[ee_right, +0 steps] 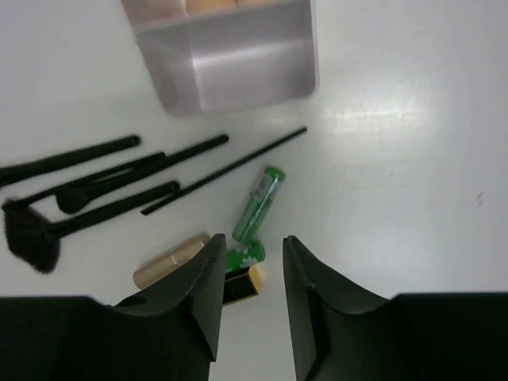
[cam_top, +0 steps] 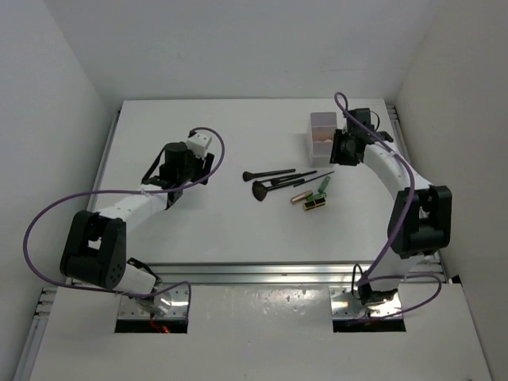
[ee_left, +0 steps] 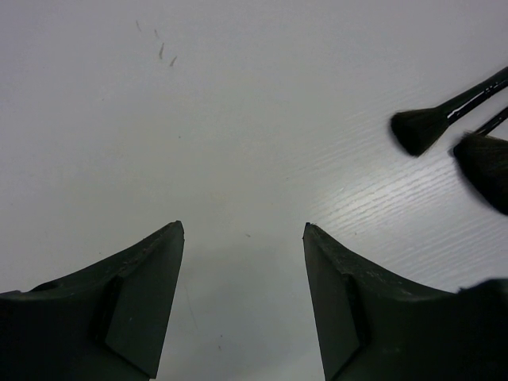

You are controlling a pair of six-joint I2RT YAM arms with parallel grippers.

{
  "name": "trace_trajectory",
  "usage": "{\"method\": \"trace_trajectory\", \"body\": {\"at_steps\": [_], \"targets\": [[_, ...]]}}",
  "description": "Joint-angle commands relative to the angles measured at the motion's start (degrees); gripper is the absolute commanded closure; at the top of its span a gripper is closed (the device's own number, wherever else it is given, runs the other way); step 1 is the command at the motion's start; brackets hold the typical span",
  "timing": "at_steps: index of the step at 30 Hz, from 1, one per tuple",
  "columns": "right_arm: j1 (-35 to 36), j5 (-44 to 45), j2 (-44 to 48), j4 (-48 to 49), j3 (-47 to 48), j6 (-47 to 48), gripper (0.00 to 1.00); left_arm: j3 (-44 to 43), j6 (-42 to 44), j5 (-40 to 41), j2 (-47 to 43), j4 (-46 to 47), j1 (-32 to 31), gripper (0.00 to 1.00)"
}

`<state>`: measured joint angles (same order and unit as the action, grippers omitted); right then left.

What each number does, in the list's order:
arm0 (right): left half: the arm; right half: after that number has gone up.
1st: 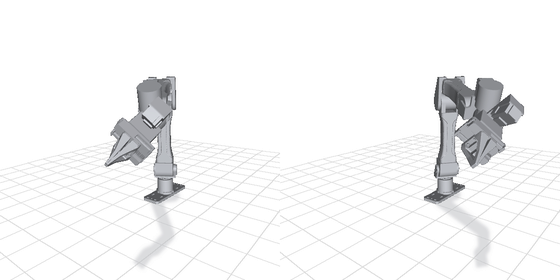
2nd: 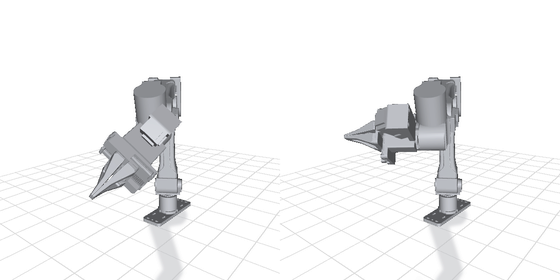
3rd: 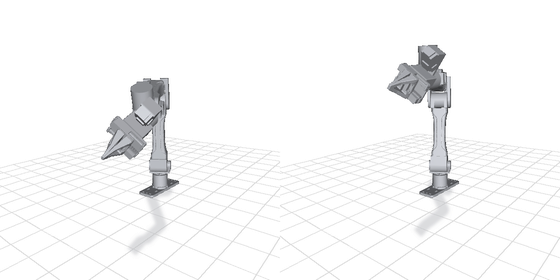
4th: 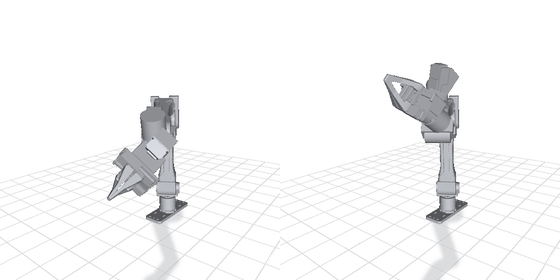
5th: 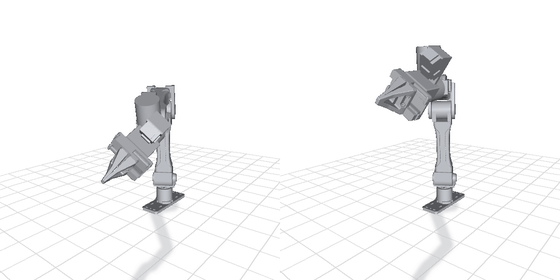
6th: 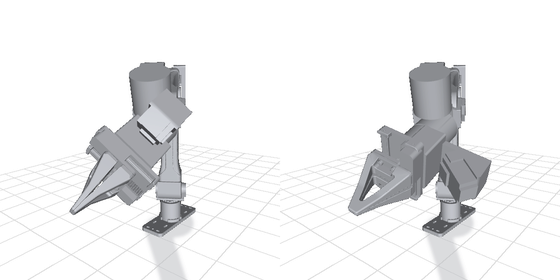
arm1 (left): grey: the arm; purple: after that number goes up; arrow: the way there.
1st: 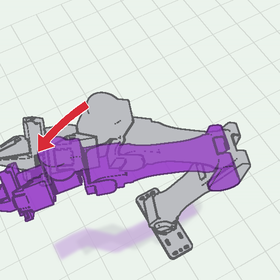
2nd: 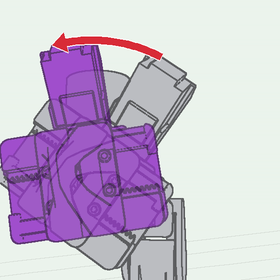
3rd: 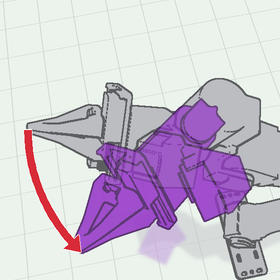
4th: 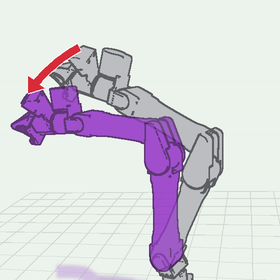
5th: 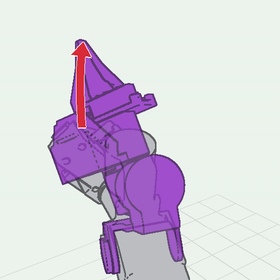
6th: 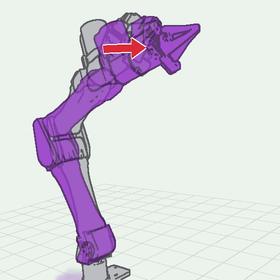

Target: Organize the makeup

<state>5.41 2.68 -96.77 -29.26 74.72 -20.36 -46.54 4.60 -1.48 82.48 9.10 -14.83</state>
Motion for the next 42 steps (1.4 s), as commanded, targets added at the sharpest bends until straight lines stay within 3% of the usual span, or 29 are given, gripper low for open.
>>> {"method": "trace_trajectory", "body": {"at_steps": [1, 7, 14, 21, 33, 39, 42], "targets": [[0.48, -0.12, -2.19, -1.59, -3.08, -7.14, 0.63, 0.84, 0.23, -1.07, -0.39, 2.23, -0.81, 0.32], [1.00, -2.41, -6.93, 4.73, -4.77, -8.91, 0.49, 2.42, -0.29, -1.07, -1.53, 2.76, -1.34, 0.31], [0.48, -3.64, -12.03, 4.56, -2.65, -9.87, 0.52, 4.01, -0.29, 0.07, -2.85, 2.76, -1.34, 0.31], [0.30, 0.56, -15.64, 4.56, -2.04, -11.54, 0.56, 4.01, -0.29, 0.07, -2.85, 2.76, -1.34, 0.29], [-0.84, 4.53, -15.64, 3.86, -5.20, -13.65, 0.78, 3.48, -0.29, 0.60, -2.32, 2.23, -1.34, 0.29], [-1.37, 5.84, -13.45, 2.97, -5.98, -12.78, 1.00, 3.48, -0.29, 0.60, -2.32, 2.23, -1.34, 0.29], [-1.37, 7.25, -8.19, 5.59, -9.32, -11.81, 1.00, 3.48, -0.29, 0.60, -2.32, 2.23, -1.34, 0.29]]}}
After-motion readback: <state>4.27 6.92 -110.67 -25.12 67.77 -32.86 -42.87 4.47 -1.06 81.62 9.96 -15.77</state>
